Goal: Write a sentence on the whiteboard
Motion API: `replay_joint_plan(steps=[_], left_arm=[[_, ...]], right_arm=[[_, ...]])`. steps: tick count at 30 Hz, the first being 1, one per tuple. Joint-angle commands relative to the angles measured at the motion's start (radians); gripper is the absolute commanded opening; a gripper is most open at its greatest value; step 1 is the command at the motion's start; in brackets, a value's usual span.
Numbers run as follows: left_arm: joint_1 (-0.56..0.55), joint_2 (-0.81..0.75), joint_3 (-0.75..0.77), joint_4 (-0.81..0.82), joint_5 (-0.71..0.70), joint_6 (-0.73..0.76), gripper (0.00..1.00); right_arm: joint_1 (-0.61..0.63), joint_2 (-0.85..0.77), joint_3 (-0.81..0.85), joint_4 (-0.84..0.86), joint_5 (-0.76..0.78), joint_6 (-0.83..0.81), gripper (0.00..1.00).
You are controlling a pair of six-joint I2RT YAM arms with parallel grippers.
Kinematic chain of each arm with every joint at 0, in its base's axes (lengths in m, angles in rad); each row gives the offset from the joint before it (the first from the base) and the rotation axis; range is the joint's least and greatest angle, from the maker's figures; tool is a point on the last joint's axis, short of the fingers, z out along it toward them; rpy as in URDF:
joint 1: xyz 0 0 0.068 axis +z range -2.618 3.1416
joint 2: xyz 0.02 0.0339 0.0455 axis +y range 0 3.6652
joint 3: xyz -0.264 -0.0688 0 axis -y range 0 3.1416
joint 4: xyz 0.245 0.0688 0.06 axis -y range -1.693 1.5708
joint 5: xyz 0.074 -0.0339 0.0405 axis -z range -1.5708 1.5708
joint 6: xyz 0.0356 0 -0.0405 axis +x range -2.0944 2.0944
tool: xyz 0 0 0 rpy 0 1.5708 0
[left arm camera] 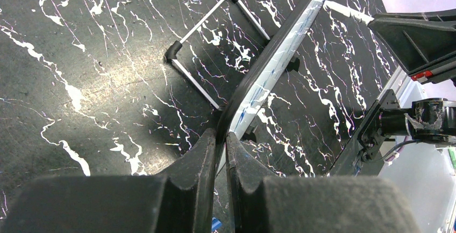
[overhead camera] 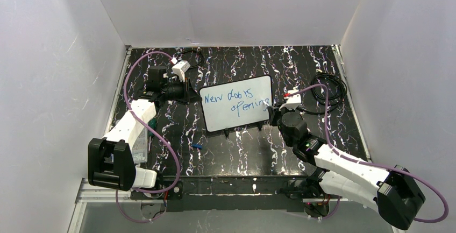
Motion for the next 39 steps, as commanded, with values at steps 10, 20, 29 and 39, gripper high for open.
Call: replay_joint_plan(steps=[10,20,29,39], left_arm=[[-0.004,-0.038,0.001,-0.002,0.029,0.001,0.0],[-0.004,-0.041,0.001,-0.002,0.028,0.002,0.0],[-0.004,-0.043,0.001,-0.002,0.027,0.001,0.0],[-0.004,-0.04,0.001,-0.001,0.027,0.002,0.0]], right_arm=[[-0.003,0.01,0.011,-0.042,0.009,0.041,0.01],[-0.003,-0.043,0.009,-0.065,-0.012,0.048,0.01],[-0.003,-0.096,0.005,-0.171,0.065,0.074,0.01],[-0.003,-0.087,-0.017,-0.154,0.094,0.083,0.01]])
